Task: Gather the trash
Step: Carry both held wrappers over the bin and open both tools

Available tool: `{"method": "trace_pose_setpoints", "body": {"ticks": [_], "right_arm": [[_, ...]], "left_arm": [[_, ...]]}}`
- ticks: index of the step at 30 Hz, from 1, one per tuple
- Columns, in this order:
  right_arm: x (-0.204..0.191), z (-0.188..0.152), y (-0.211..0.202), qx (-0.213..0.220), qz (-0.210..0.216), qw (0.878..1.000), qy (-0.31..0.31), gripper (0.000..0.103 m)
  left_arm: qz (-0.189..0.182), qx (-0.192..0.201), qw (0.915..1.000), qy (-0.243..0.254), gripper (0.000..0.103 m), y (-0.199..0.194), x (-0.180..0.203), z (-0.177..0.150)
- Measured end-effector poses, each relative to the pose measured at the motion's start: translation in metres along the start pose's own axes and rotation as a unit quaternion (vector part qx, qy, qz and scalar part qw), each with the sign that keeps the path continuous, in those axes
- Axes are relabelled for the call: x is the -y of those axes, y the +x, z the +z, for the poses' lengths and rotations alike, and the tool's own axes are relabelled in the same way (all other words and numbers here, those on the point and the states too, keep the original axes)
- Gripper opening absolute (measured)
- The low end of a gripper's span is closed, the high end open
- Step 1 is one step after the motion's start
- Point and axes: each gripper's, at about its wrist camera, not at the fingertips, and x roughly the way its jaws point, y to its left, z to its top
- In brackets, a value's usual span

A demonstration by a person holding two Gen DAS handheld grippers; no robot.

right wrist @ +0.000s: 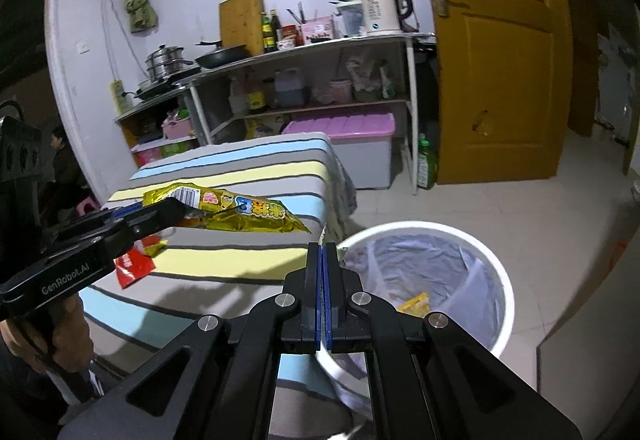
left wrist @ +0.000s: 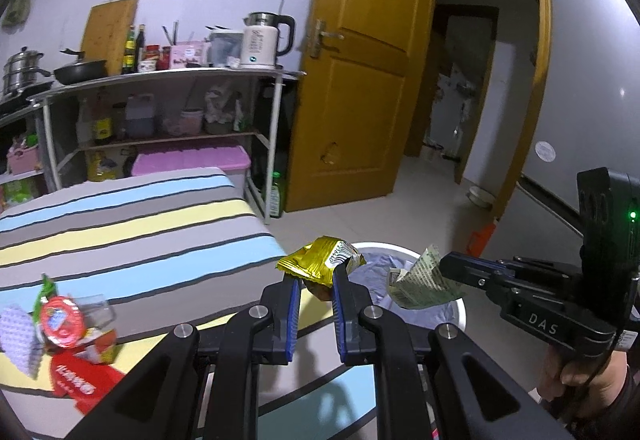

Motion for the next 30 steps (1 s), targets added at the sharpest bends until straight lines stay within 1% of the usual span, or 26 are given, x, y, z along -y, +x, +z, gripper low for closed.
{"method": "trace_pose_setpoints", "body": {"ticks": [7, 17, 21, 22, 24, 26, 28, 30], "right_arm": [[0.025, -0.012, 0.004, -0.015, -0.009, 1.000, 0.021, 0.000], [0.050, -0.026, 0.016, -0.040, -0.018, 0.998, 0.038, 0.001], [0.058, -0.033, 0.023, -0.053, -0.025, 0.997, 0.045, 0.001], [0.059, -0.034, 0.024, -0.056, -0.027, 0.997, 0.047, 0.002], [0.063, -0.036, 0.026, -0.060, -0.035, 0.996, 0.052, 0.007], [0.066, -0.036, 0.026, -0.059, -0.036, 0.996, 0.058, 0.020], [0.069, -0.035, 0.025, -0.056, -0.037, 0.996, 0.061, 0.026], [0.069, -0.034, 0.024, -0.053, -0.040, 0.996, 0.062, 0.026]], "left_arm": [[-0.021, -0.028, 0.9993, 0.015, 0.014, 0.030, 0.023, -0.002], [-0.042, -0.069, 0.9964, 0.024, 0.015, 0.074, 0.037, -0.012], [-0.044, -0.088, 0.9948, 0.029, 0.015, 0.091, 0.040, -0.018], [-0.045, -0.091, 0.9944, 0.030, 0.016, 0.094, 0.040, -0.019], [-0.047, -0.097, 0.9938, 0.030, 0.017, 0.099, 0.041, -0.021], [-0.050, -0.100, 0.9933, 0.028, 0.023, 0.101, 0.042, -0.023], [-0.054, -0.101, 0.9931, 0.025, 0.028, 0.102, 0.040, -0.023], [-0.055, -0.101, 0.9930, 0.024, 0.030, 0.102, 0.040, -0.024]]}}
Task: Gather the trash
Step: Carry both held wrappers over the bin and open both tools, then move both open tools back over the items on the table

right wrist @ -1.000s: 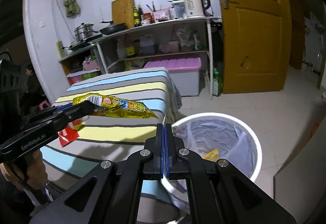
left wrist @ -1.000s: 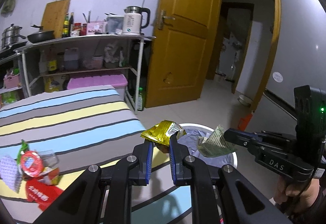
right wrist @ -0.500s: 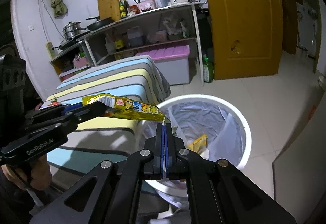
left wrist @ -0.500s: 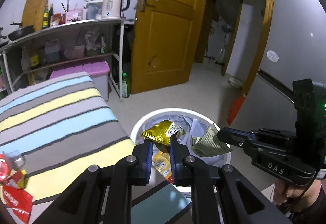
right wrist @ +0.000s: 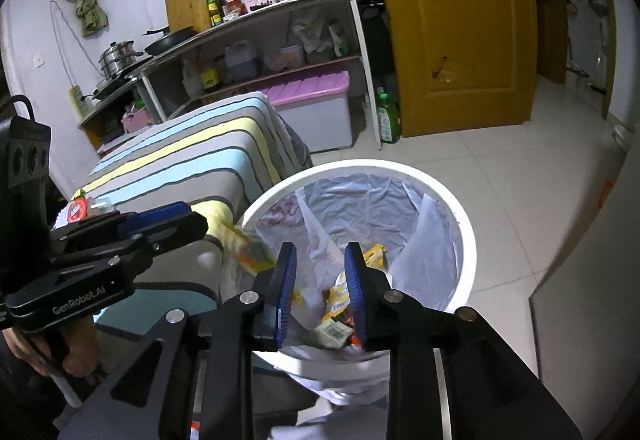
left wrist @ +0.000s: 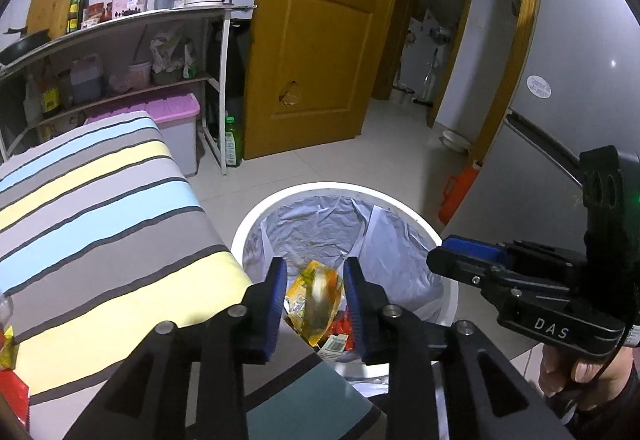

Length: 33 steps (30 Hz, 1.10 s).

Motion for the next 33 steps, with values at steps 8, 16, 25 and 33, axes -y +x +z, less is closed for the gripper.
{"method": "trace_pose_setpoints", "body": {"ticks": [8, 16, 25, 33], "right_arm": [[-0.007, 0.004, -0.008, 0.013, 0.005, 1.000, -0.003, 0.027], [-0.030, 0.010, -0.023, 0.030, 0.016, 0.999, -0.023, 0.028], [-0.068, 0.009, -0.030, 0.034, 0.033, 0.997, -0.064, 0.028], [-0.103, 0.003, -0.028, 0.030, 0.064, 0.992, -0.100, 0.028]], "left_arm": [[0.004, 0.013, 0.9999, -0.004, 0.030, -0.014, -0.005, -0.003], [0.024, 0.038, 0.9989, -0.014, 0.030, -0.049, -0.014, -0.008], [0.054, 0.066, 0.9960, -0.029, 0.030, -0.091, -0.030, -0.021], [0.085, 0.082, 0.9918, -0.049, 0.030, -0.126, -0.052, -0.038]]}}
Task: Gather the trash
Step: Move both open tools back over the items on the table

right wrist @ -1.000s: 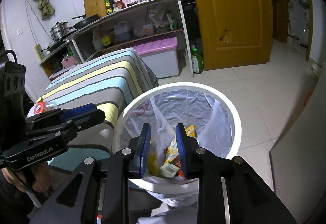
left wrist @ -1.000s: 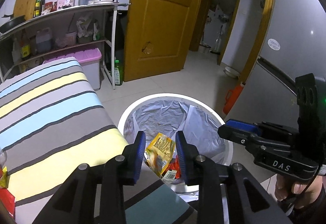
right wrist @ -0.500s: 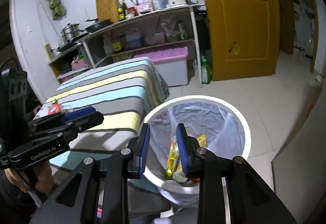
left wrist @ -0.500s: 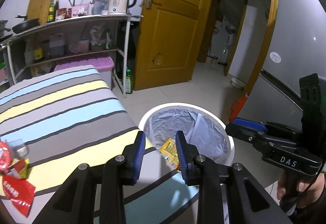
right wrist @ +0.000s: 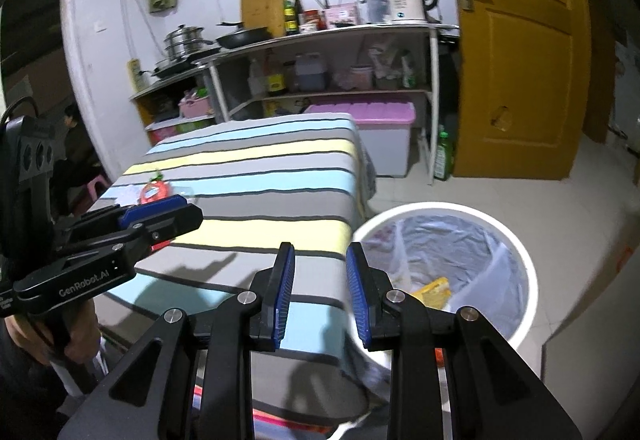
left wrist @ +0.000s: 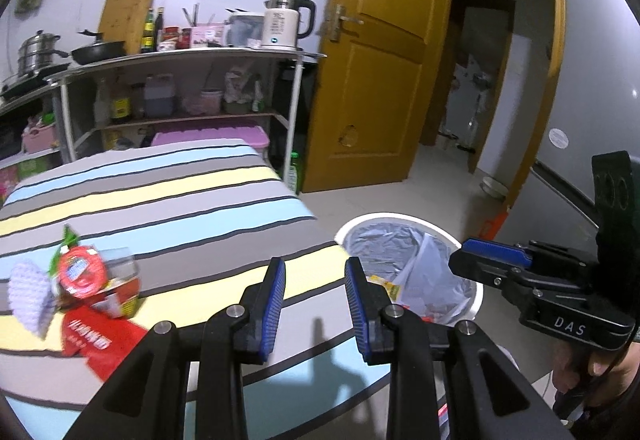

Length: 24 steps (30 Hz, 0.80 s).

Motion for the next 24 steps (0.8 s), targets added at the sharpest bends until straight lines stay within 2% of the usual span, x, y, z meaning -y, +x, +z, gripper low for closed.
{"method": "trace_pose_setpoints", "body": {"ticks": [12, 17, 24], "right_arm": [[-0.046, 0.006, 0.013, -0.008, 0.053, 0.998, -0.036, 0.028], [-0.062, 0.006, 0.022, -0.012, 0.071, 0.996, -0.048, 0.044], [-0.086, 0.012, 0.038, -0.020, 0.094, 0.993, -0.067, 0.044]], "left_arm": [[0.052, 0.019, 0.9981, -0.028, 0.030, -0.042, -0.050, -0.014], [0.075, 0.025, 0.9961, -0.039, 0.030, -0.057, -0.071, -0.021], [0.105, 0.030, 0.9924, -0.057, 0.030, -0.072, -0.100, -0.031]]}}
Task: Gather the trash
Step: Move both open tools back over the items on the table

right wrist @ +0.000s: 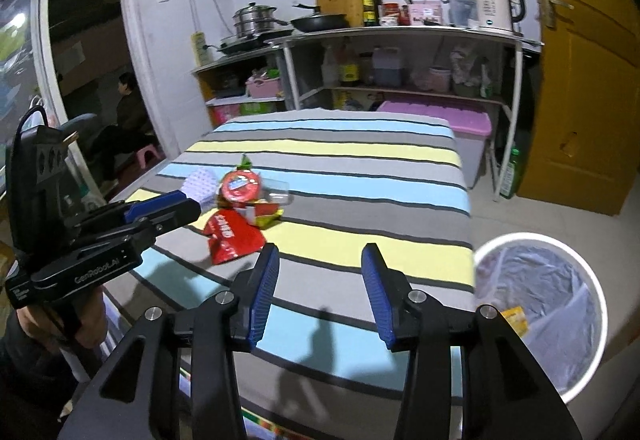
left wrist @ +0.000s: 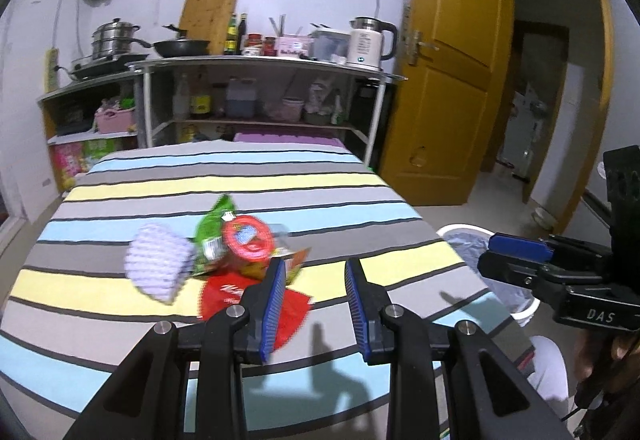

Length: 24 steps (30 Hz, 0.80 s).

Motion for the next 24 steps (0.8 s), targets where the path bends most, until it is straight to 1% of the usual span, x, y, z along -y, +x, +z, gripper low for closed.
{"method": "trace_pose_setpoints", "body": {"ticks": [3, 5, 12, 14, 17, 24], "right_arm": [[-0.009, 0.002, 0.010, -0.005, 0.010, 1.000, -0.007, 0.044], [-0.013, 0.005, 0.017, -0.008, 0.019, 1.000, -0.010, 0.044], [-0.027, 0.012, 0.038, -0.017, 0.035, 0.999, -0.020, 0.044], [-0.030, 0.015, 0.043, -0.018, 0.037, 0.999, -0.023, 0.047], [-0.035, 0.018, 0.052, -0.022, 0.042, 0.998, -0.027, 0.049], [-0.045, 0.026, 0.074, -0.034, 0.049, 0.997, -0.039, 0.049]], "left_arm": [[0.013, 0.000, 0.9999, -0.011, 0.033, 0.000, -0.014, 0.000], [0.021, 0.001, 0.9996, -0.020, 0.037, 0.000, -0.026, -0.002], [0.055, 0.000, 0.9978, -0.036, 0.039, 0.004, -0.060, -0.003], [0.066, 0.003, 0.9969, -0.042, 0.045, 0.005, -0.071, -0.001], [0.077, 0.006, 0.9957, -0.050, 0.051, 0.007, -0.085, 0.002], [0.091, -0.008, 0.9942, -0.057, 0.052, 0.026, -0.113, 0.006]]}}
